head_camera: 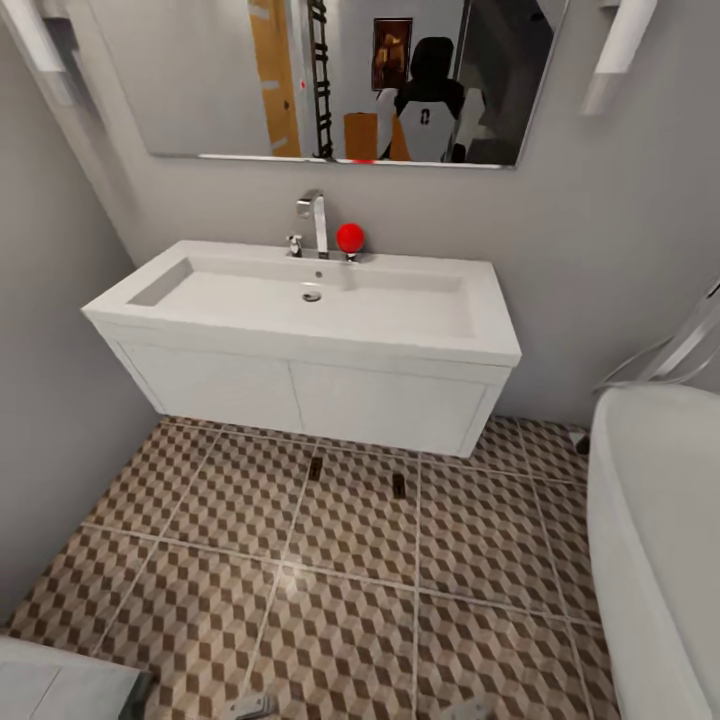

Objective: Take the four mousetraps from the cabinet in the bathroom and place them on the bathroom floor. Make sure all four end up on the same floor surface, and ensure that at least two of them are either under or directly next to the same bathroom sink.

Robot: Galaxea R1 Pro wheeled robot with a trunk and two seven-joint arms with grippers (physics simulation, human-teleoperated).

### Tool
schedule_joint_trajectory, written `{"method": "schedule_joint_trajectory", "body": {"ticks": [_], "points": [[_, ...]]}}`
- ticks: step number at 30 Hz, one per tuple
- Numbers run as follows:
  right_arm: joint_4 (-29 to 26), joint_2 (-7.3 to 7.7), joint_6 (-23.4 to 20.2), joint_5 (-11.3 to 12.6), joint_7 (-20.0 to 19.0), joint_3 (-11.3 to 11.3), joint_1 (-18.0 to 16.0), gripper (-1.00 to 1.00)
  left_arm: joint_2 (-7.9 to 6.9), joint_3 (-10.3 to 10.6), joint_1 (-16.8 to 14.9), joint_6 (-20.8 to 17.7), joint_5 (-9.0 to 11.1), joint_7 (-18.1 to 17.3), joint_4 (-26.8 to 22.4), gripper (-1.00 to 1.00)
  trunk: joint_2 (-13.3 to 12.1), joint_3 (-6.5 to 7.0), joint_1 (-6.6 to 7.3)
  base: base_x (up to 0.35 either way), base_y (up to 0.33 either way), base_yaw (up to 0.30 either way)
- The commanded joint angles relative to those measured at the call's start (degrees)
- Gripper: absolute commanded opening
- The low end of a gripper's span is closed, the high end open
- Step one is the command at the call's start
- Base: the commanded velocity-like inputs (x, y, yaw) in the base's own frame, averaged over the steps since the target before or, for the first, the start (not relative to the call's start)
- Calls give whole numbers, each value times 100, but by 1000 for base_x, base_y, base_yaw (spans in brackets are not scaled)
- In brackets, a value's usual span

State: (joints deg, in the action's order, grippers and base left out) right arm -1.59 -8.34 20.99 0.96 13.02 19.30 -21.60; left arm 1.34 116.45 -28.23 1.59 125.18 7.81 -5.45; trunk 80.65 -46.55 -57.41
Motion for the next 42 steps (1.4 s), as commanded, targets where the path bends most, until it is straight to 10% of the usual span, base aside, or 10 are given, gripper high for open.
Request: {"method": "schedule_joint_trajectory", "body": {"ticks": [1,42], "points": [[4,-1,10,9,34,43,-2,100,-2,45,-7,17,36,36,-17,100,2,-4,0,0,0,286],[2,-1,11,8,34,41,-2,100,-2,42,-7,17,42,36,-9,100,-359,158,198,0,0,286]]}}
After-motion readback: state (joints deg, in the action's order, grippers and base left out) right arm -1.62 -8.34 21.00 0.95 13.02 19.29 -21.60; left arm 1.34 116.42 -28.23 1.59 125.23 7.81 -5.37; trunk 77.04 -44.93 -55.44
